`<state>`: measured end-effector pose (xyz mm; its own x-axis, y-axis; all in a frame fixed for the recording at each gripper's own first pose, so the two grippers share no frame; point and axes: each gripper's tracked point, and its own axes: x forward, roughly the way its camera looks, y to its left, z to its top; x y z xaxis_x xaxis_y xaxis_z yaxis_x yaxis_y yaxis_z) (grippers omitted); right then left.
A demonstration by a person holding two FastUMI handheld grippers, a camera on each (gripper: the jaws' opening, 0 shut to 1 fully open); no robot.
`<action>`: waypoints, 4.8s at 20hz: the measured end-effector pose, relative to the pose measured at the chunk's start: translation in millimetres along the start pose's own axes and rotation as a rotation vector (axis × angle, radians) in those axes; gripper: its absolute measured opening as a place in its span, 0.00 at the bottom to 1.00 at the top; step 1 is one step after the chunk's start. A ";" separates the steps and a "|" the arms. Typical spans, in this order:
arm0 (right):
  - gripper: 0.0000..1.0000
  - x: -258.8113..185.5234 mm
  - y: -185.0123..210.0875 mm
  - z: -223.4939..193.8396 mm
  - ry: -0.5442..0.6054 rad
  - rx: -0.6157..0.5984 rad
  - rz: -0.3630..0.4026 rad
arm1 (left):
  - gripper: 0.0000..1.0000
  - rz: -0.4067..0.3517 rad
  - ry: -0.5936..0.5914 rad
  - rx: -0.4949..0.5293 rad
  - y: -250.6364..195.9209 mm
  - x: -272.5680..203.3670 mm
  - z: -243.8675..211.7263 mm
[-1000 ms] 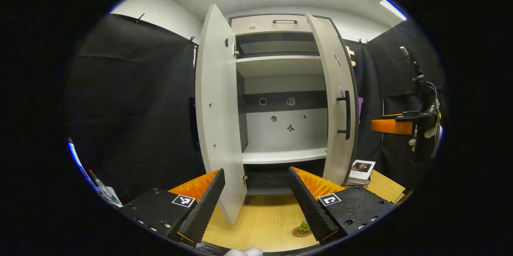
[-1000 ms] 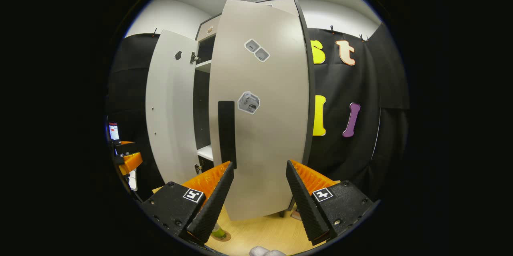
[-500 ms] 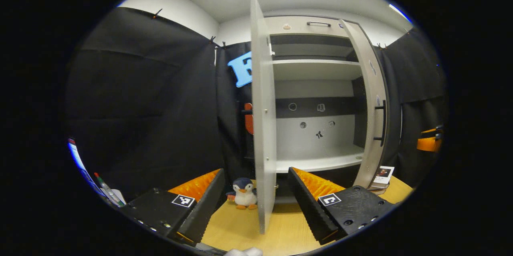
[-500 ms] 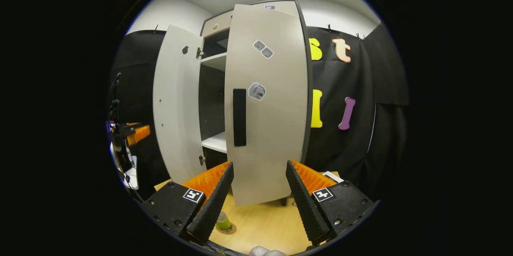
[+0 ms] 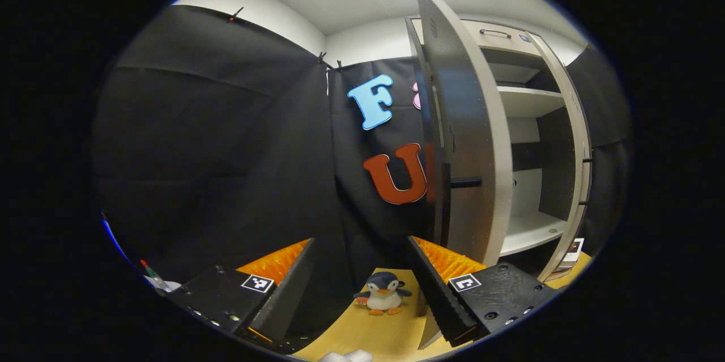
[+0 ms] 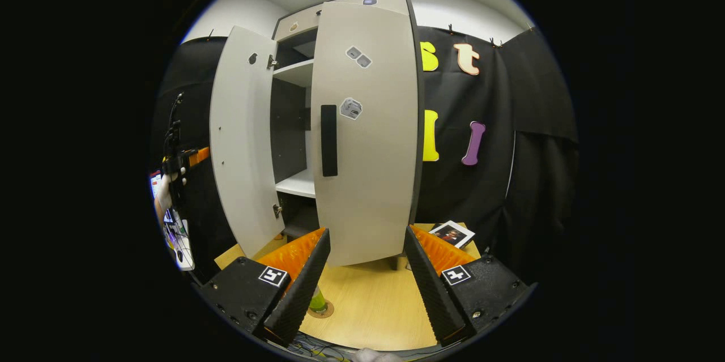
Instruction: Grasp the bottle in the cabinet with the left hand and place it on the coaster, then close the right door with the right hand and the left door with the left hand.
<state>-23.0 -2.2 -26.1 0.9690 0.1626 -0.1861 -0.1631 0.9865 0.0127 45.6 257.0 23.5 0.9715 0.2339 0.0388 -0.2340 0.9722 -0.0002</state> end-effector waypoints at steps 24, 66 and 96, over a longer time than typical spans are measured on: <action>0.81 17.3 -37.8 6.3 0.021 -0.013 0.086 | 0.90 -0.072 0.014 0.022 -113.9 -12.6 2.0; 0.81 -4.3 11.2 27.0 -0.088 0.007 -0.132 | 0.96 -0.228 0.075 0.030 -188.4 -134.3 -28.5; 0.81 -8.0 6.2 36.8 -0.106 -0.012 -0.125 | 0.96 -0.238 0.083 0.014 -193.7 -135.9 -28.8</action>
<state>-24.9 3.3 11.7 0.9959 0.0406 -0.0804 -0.0420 0.9990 -0.0158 -40.1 37.2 -10.5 0.9989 -0.0009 -0.0459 0.0015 0.9999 0.0128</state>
